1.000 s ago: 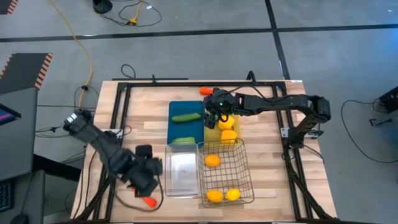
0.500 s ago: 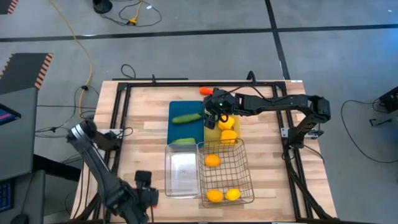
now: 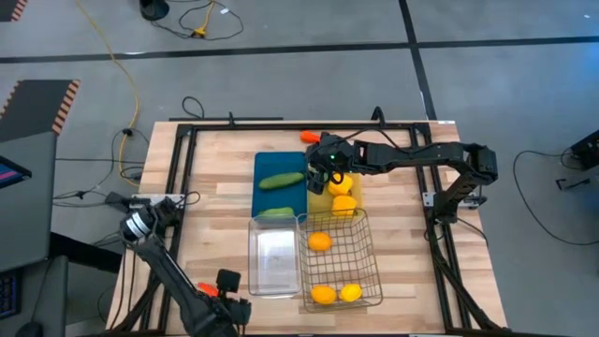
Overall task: Sort produce into baskets
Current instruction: Put the bottom carrot into the transparent basket
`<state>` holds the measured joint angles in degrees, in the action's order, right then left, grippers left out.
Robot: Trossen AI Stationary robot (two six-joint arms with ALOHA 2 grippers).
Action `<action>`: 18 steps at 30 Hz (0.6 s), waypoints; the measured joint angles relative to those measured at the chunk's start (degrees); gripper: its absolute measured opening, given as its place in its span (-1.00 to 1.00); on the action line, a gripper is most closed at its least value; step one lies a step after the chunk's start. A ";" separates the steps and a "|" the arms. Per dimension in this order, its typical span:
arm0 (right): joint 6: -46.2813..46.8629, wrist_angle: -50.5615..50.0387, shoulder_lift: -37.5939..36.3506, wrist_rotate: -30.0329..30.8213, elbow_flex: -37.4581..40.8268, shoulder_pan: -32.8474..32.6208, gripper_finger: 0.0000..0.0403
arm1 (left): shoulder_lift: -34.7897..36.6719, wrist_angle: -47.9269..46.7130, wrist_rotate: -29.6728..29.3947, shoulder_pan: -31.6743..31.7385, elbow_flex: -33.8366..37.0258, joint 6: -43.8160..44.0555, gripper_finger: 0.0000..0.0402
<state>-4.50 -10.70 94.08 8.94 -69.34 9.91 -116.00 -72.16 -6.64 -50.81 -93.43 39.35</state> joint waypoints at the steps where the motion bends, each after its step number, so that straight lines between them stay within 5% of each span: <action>1: 0.01 0.00 0.00 -0.01 0.00 0.00 0.42 | -0.80 0.11 1.21 0.00 0.00 0.05 0.50; 7: -0.01 -0.04 0.00 -0.01 0.00 0.00 0.42 | -5.31 3.52 6.54 -0.07 0.00 1.17 0.50; 18: -0.02 -0.16 0.00 -0.01 0.00 0.00 0.42 | -6.99 3.98 0.45 0.03 0.00 3.20 0.50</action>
<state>-4.53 -10.86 94.08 8.93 -69.34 9.91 -122.98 -68.18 -6.20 -50.78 -93.43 42.56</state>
